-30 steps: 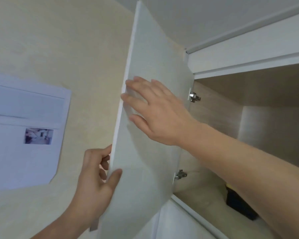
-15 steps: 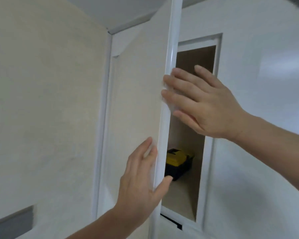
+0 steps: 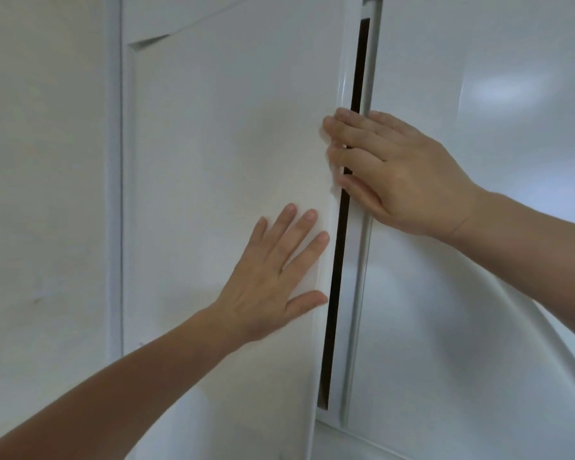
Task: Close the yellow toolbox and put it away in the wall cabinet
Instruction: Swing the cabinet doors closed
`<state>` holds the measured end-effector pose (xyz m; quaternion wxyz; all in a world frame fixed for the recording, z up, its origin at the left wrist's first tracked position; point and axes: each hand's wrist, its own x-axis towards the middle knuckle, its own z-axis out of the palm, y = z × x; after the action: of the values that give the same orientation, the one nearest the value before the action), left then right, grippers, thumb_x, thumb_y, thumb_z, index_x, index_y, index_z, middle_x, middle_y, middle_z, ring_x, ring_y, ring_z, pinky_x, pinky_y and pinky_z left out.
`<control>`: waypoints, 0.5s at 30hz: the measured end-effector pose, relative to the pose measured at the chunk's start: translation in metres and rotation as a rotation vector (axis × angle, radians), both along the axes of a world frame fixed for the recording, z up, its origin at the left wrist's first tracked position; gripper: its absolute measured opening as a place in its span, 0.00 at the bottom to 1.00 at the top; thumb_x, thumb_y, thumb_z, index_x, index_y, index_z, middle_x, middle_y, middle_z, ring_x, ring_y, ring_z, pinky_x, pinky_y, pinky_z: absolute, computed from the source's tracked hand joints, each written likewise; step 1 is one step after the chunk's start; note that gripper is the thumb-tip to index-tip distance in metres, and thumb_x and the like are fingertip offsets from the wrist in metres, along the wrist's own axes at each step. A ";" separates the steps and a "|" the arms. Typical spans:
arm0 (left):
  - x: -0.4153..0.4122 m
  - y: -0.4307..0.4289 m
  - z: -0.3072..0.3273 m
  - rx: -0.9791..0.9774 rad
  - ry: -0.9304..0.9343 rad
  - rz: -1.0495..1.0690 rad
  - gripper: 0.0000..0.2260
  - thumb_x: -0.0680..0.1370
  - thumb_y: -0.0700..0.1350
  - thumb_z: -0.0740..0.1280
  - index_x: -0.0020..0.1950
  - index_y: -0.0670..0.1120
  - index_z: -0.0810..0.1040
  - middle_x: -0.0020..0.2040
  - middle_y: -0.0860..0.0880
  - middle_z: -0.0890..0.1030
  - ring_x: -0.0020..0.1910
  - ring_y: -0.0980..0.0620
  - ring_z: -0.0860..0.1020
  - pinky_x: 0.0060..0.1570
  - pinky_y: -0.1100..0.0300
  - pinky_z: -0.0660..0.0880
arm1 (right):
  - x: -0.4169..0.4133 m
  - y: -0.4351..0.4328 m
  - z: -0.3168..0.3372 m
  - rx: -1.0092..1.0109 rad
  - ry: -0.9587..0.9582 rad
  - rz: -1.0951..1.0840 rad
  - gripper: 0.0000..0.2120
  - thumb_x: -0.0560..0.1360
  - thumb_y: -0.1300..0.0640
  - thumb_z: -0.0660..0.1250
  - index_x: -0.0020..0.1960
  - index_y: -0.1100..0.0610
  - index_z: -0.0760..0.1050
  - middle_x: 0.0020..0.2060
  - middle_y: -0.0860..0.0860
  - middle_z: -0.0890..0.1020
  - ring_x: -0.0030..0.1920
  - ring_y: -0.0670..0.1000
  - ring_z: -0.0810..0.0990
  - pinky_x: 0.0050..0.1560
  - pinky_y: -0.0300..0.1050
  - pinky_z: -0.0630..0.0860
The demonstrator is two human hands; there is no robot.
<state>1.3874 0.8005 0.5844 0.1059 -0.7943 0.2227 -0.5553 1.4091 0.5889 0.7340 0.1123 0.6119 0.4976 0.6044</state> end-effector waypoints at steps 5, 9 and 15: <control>0.037 -0.007 0.002 0.076 0.042 0.065 0.32 0.79 0.61 0.56 0.77 0.46 0.55 0.78 0.41 0.53 0.77 0.38 0.50 0.70 0.34 0.57 | 0.023 -0.006 -0.004 0.038 0.020 -0.142 0.16 0.80 0.56 0.58 0.57 0.67 0.76 0.66 0.63 0.74 0.68 0.62 0.70 0.70 0.57 0.64; 0.062 -0.015 0.002 0.063 0.068 0.118 0.31 0.79 0.62 0.54 0.77 0.46 0.56 0.78 0.42 0.54 0.77 0.38 0.51 0.68 0.34 0.58 | 0.042 -0.006 -0.006 0.034 0.065 -0.222 0.18 0.80 0.56 0.58 0.58 0.68 0.75 0.66 0.64 0.74 0.68 0.63 0.70 0.70 0.59 0.63; 0.047 -0.020 0.011 0.033 0.222 0.149 0.30 0.79 0.62 0.53 0.77 0.48 0.56 0.79 0.44 0.53 0.77 0.40 0.49 0.70 0.35 0.58 | 0.046 -0.002 -0.006 0.044 0.050 -0.214 0.15 0.79 0.58 0.58 0.58 0.68 0.76 0.65 0.64 0.75 0.68 0.62 0.71 0.69 0.59 0.65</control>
<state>1.4346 0.7804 0.5953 0.1347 -0.8633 0.1825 -0.4508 1.4551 0.5873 0.7277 0.1501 0.6789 0.4187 0.5842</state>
